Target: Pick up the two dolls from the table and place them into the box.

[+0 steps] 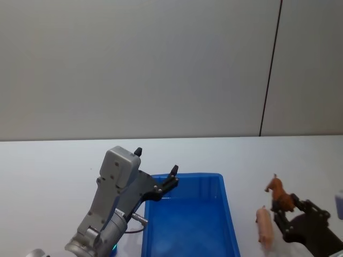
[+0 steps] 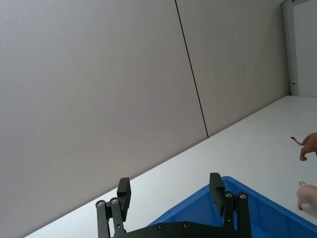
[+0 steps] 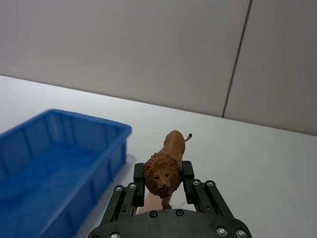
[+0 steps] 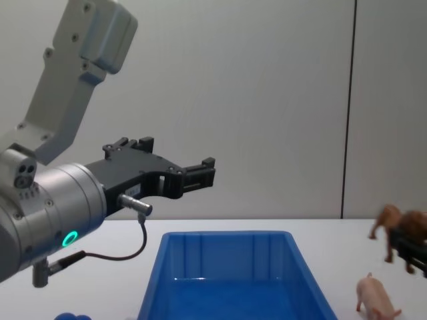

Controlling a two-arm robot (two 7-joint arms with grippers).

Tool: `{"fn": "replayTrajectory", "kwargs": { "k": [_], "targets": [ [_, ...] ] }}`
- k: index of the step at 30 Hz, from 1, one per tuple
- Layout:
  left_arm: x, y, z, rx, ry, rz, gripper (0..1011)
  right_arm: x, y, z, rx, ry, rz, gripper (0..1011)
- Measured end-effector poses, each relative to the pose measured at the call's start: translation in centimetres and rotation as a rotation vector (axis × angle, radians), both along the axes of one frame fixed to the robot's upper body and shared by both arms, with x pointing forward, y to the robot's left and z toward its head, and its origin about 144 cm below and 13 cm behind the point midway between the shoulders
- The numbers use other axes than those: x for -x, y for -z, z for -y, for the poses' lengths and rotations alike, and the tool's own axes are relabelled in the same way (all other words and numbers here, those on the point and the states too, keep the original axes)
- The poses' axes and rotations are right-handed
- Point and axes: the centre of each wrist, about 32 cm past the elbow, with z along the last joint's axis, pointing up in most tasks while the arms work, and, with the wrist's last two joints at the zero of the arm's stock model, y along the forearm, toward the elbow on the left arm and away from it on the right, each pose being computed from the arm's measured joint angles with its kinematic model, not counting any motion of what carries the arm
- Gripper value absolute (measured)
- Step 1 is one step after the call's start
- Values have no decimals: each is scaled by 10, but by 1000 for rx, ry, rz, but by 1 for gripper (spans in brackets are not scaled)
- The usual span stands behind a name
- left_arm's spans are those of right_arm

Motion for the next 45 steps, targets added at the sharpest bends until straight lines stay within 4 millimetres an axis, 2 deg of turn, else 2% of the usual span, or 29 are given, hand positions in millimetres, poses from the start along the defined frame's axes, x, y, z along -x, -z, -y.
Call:
{"fn": "replayTrajectory", "kwargs": {
  "k": [23,25,32,33,41,45],
  "targets": [
    [0,0,0,0,0,0,1001,-25,-6,-49,-101,-297,31,426],
    [0,0,0,0,0,0,1001,-27,-6,-53,-105,-317,29,450],
    [0,0,0,0,0,0,1001,-31,-5,-63,-111,-345,10,664],
    [0,0,0,0,0,0,1001,-32,-5,-64,-111,-347,4,733],
    [0,0,0,0,0,0,1001,-33,-5,-66,-109,-324,-18,942],
    [0,0,0,0,0,0,1001,-31,-6,-65,-106,-300,-25,1001]
  ]
}}
